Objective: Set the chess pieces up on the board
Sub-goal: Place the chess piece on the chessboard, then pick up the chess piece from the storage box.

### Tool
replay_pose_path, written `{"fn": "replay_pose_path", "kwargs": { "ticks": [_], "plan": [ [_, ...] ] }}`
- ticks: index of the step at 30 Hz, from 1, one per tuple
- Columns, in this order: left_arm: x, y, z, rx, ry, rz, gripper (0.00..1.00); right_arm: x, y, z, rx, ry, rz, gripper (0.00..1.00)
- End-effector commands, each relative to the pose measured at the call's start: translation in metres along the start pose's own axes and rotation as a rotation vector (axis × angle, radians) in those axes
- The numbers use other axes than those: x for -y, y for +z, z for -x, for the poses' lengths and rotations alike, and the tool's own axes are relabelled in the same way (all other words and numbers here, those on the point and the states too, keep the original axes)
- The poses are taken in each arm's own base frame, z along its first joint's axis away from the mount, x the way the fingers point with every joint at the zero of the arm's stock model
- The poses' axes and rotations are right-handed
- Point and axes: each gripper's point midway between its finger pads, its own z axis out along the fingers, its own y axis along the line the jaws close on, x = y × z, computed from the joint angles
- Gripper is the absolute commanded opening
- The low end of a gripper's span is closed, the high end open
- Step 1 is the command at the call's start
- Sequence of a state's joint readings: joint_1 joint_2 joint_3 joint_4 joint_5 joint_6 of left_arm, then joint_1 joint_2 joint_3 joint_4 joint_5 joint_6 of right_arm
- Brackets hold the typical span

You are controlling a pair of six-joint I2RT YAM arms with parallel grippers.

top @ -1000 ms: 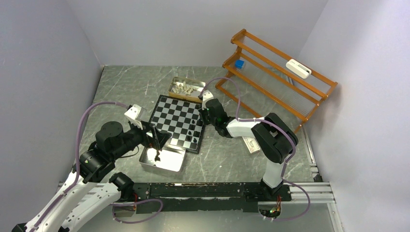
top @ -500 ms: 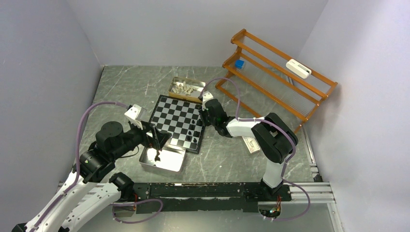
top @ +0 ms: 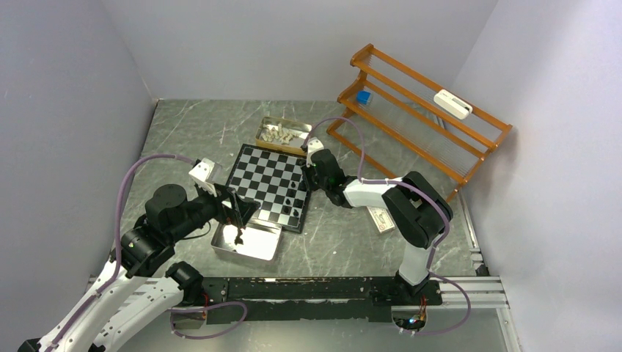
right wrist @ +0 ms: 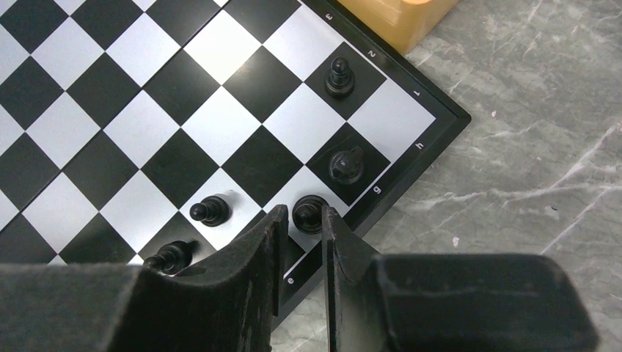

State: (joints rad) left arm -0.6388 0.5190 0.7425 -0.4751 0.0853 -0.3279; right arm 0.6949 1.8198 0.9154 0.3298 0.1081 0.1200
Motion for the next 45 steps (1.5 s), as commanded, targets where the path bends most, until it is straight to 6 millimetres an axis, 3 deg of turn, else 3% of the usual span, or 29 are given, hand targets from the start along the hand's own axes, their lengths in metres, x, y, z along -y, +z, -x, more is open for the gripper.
{"fn": "replay_pose_path", "kwargs": {
  "ticks": [1, 16, 24, 28, 32, 35, 37, 39, 43, 45],
  "plan": [
    [0.003, 0.001, 0.007, 0.032, 0.017, -0.02, 1.0, -0.004, -0.001, 0.014, 0.032, 0.028, 0.021, 0.27],
    [-0.005, 0.003, 0.004, 0.018, -0.001, 0.031, 1.0, 0.006, -0.009, 0.027, 0.054, 0.036, -0.038, 0.27],
    [-0.039, 0.009, -0.008, -0.051, -0.097, 0.251, 0.96, 0.006, -0.038, 0.063, 0.112, 0.047, -0.034, 0.28],
    [-0.063, 0.009, -0.036, -0.221, -0.183, 0.446, 0.97, 0.008, -0.059, 0.075, 0.142, 0.065, -0.035, 0.3],
    [-0.068, 0.008, -0.071, -0.442, -0.216, 0.528, 0.97, 0.006, -0.093, 0.095, 0.221, 0.089, -0.009, 0.44],
    [-0.068, 0.008, -0.097, -0.544, -0.251, 0.543, 0.98, 0.005, -0.122, 0.108, 0.283, 0.106, 0.015, 0.64],
    [-0.069, 0.008, -0.11, -0.57, -0.275, 0.551, 0.86, 0.004, -0.141, 0.113, 0.321, 0.114, 0.031, 0.77],
    [-0.069, 0.01, -0.12, -0.582, -0.305, 0.554, 0.81, 0.005, -0.156, 0.116, 0.352, 0.12, 0.042, 0.99],
    [-0.074, 0.015, -0.14, -0.615, -0.34, 0.583, 0.72, 0.011, -0.179, 0.115, 0.387, 0.167, 0.021, 1.0],
    [-0.078, 0.016, -0.141, -0.626, -0.344, 0.617, 0.67, 0.021, -0.187, 0.112, 0.393, 0.215, -0.026, 1.0]
  ]
}}
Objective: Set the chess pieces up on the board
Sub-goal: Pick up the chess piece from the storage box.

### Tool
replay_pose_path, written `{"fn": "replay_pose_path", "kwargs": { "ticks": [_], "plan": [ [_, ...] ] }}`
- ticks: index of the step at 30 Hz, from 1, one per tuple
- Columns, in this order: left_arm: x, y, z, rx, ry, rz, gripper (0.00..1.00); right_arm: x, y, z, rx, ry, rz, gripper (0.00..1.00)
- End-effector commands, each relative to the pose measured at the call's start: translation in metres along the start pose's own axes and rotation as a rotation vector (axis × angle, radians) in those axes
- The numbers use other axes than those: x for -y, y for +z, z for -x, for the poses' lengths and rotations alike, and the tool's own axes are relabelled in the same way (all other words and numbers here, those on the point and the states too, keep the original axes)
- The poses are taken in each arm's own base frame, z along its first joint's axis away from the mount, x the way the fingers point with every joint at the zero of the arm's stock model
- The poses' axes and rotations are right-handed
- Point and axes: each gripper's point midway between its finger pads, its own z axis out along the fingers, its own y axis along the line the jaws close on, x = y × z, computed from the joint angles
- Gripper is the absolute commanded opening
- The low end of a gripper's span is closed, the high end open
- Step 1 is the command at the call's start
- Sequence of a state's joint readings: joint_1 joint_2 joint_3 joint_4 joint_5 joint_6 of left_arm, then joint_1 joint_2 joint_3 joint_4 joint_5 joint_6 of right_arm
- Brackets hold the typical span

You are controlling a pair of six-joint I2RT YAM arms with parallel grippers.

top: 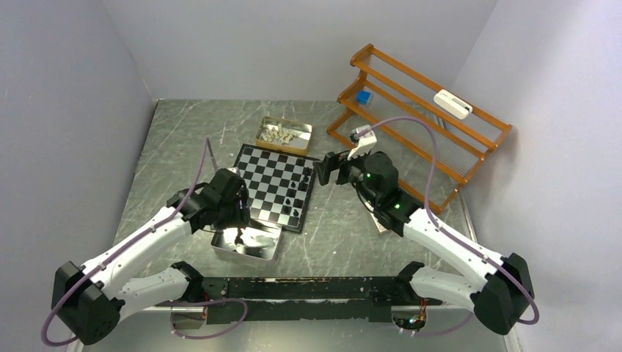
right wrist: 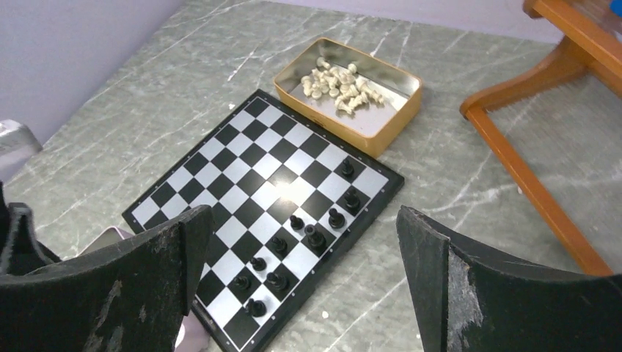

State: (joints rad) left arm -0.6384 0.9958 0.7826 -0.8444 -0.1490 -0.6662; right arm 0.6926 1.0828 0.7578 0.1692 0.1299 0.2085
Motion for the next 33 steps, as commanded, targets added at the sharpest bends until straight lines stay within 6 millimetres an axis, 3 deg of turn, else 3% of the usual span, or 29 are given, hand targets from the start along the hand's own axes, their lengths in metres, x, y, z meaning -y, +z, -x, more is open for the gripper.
{"fn": "replay_pose_path", "kwargs": {
  "ticks": [1, 4, 11, 17, 24, 33],
  "plan": [
    [0.001, 0.008, -0.001, -0.025, -0.058, 0.031, 0.65, 0.019, -0.018, -0.008, -0.015, 0.059, -0.097, 1.0],
    [-0.001, 0.017, 0.001, -0.008, -0.093, 0.054, 0.59, 0.023, -0.029, -0.004, 0.002, 0.047, -0.111, 1.0],
    [-0.009, 0.036, -0.022, -0.087, -0.114, 0.099, 0.49, 0.025, -0.044, -0.001, 0.045, 0.01, -0.093, 1.0],
    [-0.021, 0.045, -0.021, -0.085, -0.112, 0.19, 0.43, 0.019, -0.046, -0.002, 0.037, 0.001, -0.059, 1.0],
    [-0.024, 0.065, -0.033, -0.122, -0.105, 0.207, 0.4, 0.016, -0.047, 0.002, 0.045, -0.001, -0.041, 1.0],
    [-0.027, 0.076, -0.038, -0.136, -0.084, 0.222, 0.36, 0.015, -0.048, 0.002, 0.048, 0.006, -0.036, 1.0]
  ]
}}
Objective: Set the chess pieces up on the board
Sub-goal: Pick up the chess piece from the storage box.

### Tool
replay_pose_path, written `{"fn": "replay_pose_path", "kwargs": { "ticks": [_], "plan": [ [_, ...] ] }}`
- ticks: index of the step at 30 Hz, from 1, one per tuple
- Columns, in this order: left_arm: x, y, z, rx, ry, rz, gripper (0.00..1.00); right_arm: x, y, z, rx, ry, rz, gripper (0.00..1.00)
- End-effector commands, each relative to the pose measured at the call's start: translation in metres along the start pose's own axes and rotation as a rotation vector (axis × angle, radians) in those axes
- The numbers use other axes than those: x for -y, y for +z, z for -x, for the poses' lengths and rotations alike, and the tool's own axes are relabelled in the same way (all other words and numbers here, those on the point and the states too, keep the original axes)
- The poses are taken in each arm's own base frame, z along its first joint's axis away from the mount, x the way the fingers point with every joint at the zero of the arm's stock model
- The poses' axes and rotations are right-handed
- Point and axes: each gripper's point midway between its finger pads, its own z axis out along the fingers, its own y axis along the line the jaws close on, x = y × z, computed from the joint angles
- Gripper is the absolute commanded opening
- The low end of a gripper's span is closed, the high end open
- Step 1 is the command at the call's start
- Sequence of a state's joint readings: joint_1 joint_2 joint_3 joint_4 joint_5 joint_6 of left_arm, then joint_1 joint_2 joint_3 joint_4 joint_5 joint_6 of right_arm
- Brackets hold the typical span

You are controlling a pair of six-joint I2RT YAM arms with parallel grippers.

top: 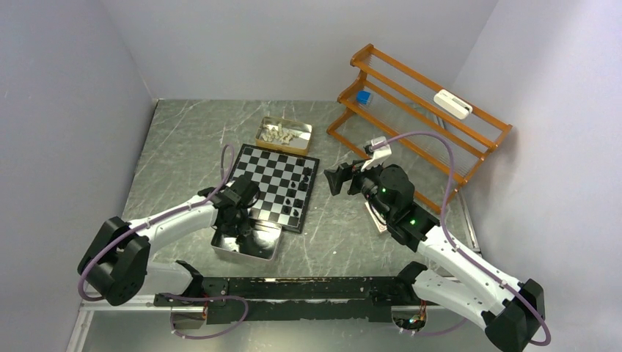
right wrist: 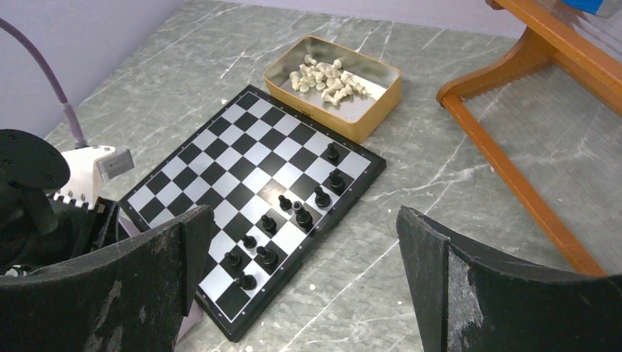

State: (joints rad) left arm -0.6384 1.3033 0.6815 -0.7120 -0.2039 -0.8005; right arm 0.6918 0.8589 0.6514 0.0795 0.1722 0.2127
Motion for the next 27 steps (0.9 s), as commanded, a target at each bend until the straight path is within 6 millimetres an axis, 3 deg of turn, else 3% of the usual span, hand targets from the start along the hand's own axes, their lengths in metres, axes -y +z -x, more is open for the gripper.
{"fn": "replay_pose_path", "kwargs": {
  "ticks": [1, 10, 17, 27],
  "plan": [
    [0.0, 0.006, 0.005, 0.033, 0.001, 0.002, 0.36, 0.001, -0.003, 0.004, 0.012, -0.001, 0.001, 1.0],
    [0.001, 0.009, 0.006, 0.038, 0.027, -0.005, 0.34, -0.006, 0.0, 0.004, 0.006, 0.043, 0.028, 1.0],
    [0.005, 0.009, 0.006, 0.033, 0.039, -0.024, 0.23, -0.008, 0.0, 0.004, -0.004, 0.036, 0.04, 1.0],
    [0.021, -0.018, 0.011, 0.031, 0.037, -0.119, 0.17, -0.025, -0.006, 0.008, -0.002, 0.094, 0.12, 1.0]
  ]
}}
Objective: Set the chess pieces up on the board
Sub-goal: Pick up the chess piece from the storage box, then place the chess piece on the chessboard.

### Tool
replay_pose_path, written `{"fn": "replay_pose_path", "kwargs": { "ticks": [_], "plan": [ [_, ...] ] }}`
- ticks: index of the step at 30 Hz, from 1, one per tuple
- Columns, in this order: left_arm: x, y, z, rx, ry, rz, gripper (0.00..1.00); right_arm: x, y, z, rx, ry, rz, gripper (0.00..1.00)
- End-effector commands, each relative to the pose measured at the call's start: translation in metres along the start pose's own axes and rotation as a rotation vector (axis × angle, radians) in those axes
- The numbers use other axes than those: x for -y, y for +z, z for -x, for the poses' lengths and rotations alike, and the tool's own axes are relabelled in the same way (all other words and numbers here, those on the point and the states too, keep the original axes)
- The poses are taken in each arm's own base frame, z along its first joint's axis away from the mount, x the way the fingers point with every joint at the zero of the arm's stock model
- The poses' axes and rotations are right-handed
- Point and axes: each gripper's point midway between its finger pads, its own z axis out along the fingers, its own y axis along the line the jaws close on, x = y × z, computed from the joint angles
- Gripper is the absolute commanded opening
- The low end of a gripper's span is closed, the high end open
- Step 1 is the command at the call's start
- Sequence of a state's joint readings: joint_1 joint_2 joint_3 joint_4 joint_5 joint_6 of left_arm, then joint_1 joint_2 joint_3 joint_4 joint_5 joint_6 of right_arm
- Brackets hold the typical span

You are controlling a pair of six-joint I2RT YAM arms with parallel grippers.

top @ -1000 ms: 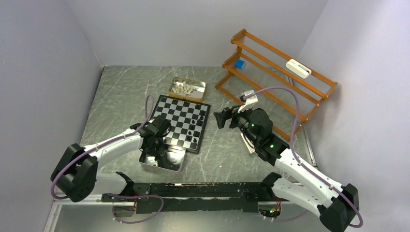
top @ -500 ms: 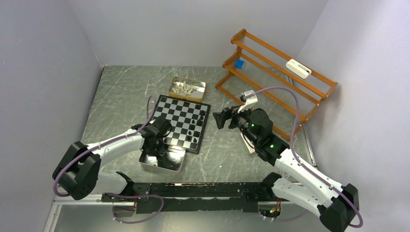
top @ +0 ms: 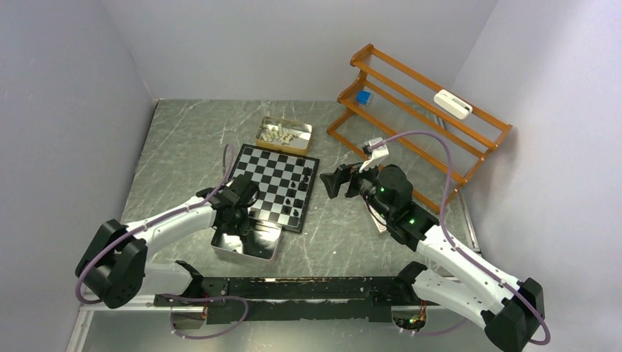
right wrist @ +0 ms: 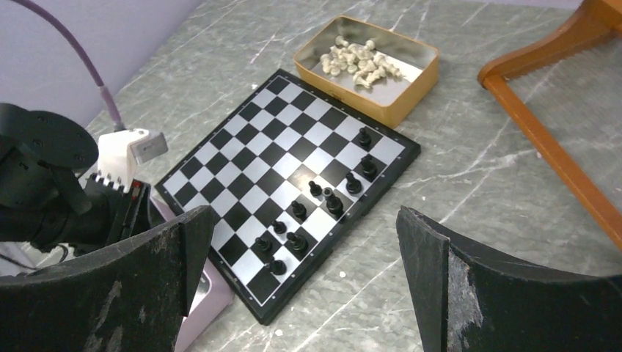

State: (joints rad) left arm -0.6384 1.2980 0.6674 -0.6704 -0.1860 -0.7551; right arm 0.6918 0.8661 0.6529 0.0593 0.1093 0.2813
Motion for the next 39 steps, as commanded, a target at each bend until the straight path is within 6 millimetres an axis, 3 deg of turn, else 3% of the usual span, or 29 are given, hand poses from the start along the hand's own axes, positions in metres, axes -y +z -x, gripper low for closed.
{"fn": "replay_pose_path", "kwargs": {
  "ticks": [1, 7, 14, 22, 27, 30, 36, 39],
  "plan": [
    [0.018, -0.022, 0.011, 0.021, -0.004, -0.097, 0.16, -0.018, -0.005, 0.014, 0.033, 0.011, 0.095, 1.0],
    [0.026, -0.039, 0.011, 0.022, 0.009, -0.165, 0.15, -0.04, -0.003, -0.012, -0.035, -0.036, 0.249, 0.9],
    [0.041, -0.056, 0.009, 0.009, 0.081, -0.278, 0.14, -0.069, -0.006, -0.022, 0.029, -0.15, 0.477, 0.8],
    [0.072, -0.084, 0.0, -0.042, 0.21, -0.501, 0.13, -0.103, -0.009, -0.047, 0.146, -0.581, 0.753, 0.76],
    [0.092, -0.107, -0.005, -0.059, 0.253, -0.658, 0.13, -0.139, -0.017, -0.088, 0.13, -0.906, 0.947, 0.79],
    [0.098, -0.117, -0.01, -0.08, 0.284, -0.721, 0.14, -0.15, -0.017, -0.105, 0.137, -0.987, 0.988, 0.79],
    [0.105, -0.132, -0.015, -0.102, 0.332, -0.802, 0.14, -0.173, -0.018, -0.124, 0.153, -1.107, 1.052, 0.6],
    [0.109, -0.136, -0.018, -0.119, 0.342, -0.84, 0.14, -0.178, -0.014, -0.128, 0.147, -1.157, 1.049, 0.57]
  ]
}}
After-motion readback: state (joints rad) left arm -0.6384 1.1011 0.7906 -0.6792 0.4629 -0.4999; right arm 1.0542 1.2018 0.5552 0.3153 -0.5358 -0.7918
